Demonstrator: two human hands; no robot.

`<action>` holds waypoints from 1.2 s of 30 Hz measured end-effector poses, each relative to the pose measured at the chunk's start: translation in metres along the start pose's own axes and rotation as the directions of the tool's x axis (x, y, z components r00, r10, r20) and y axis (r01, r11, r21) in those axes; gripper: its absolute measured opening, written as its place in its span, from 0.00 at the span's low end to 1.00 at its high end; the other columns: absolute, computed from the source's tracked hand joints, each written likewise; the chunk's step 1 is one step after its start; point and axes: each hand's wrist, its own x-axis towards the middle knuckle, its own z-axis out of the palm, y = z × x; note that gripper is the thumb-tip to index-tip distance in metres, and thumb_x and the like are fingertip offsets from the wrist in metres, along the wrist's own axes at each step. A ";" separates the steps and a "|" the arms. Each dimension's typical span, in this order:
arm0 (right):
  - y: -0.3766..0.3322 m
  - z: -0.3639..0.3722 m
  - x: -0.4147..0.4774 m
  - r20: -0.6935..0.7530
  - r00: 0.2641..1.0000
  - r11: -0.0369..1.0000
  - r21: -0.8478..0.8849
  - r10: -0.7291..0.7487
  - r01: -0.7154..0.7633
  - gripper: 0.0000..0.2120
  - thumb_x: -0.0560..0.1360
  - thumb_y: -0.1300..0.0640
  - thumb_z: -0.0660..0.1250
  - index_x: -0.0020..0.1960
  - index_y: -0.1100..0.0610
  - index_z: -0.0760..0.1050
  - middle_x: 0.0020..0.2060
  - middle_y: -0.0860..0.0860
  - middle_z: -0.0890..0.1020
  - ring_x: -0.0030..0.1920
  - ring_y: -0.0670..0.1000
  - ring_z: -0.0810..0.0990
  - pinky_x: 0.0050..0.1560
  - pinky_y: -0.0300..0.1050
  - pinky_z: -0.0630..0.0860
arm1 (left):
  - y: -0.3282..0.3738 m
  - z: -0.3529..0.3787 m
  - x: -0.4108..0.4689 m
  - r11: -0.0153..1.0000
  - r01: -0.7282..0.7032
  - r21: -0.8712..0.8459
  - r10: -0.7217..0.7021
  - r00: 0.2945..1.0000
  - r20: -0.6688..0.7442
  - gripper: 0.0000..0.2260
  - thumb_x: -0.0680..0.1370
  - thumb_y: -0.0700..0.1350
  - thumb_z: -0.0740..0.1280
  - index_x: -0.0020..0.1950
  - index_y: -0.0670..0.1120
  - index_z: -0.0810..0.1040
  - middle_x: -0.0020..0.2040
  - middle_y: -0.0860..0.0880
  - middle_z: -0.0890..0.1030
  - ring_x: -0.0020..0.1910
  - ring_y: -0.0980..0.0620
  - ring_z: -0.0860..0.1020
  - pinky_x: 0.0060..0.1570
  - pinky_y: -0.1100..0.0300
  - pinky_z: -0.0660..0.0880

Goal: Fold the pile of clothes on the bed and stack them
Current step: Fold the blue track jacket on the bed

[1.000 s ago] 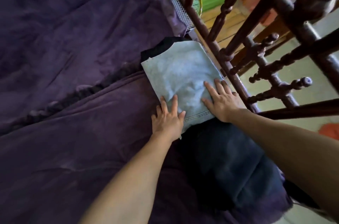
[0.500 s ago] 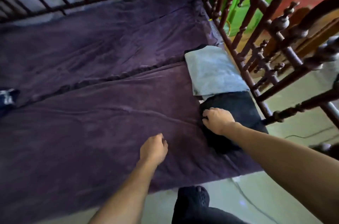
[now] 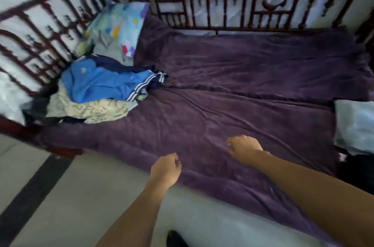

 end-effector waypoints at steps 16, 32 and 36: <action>-0.327 -0.032 0.209 -0.027 0.975 0.975 0.026 -0.220 0.220 0.12 0.77 0.48 0.58 0.57 0.48 0.76 0.58 0.49 0.79 0.57 0.55 0.78 0.47 0.45 0.70 | -0.308 -0.155 0.101 0.987 0.151 -0.060 -0.155 0.984 -0.082 0.13 0.79 0.50 0.61 0.62 0.51 0.76 0.57 0.48 0.81 0.58 0.47 0.77 0.54 0.56 0.73; -0.517 -0.085 0.485 0.071 0.974 0.966 0.161 -0.216 0.202 0.17 0.77 0.48 0.59 0.65 0.50 0.73 0.61 0.52 0.78 0.59 0.57 0.77 0.56 0.50 0.74 | -0.483 -0.301 0.346 0.960 0.259 -0.104 -0.266 0.962 -0.055 0.12 0.79 0.48 0.61 0.59 0.48 0.77 0.54 0.48 0.81 0.54 0.49 0.78 0.53 0.54 0.74; -0.561 -0.104 0.547 0.014 0.983 0.963 0.203 -0.183 0.176 0.18 0.78 0.50 0.59 0.66 0.50 0.72 0.61 0.52 0.79 0.59 0.57 0.77 0.55 0.49 0.74 | -0.520 -0.322 0.412 0.951 0.282 -0.127 -0.286 0.958 -0.016 0.11 0.79 0.49 0.61 0.58 0.49 0.77 0.53 0.49 0.80 0.51 0.50 0.78 0.51 0.55 0.75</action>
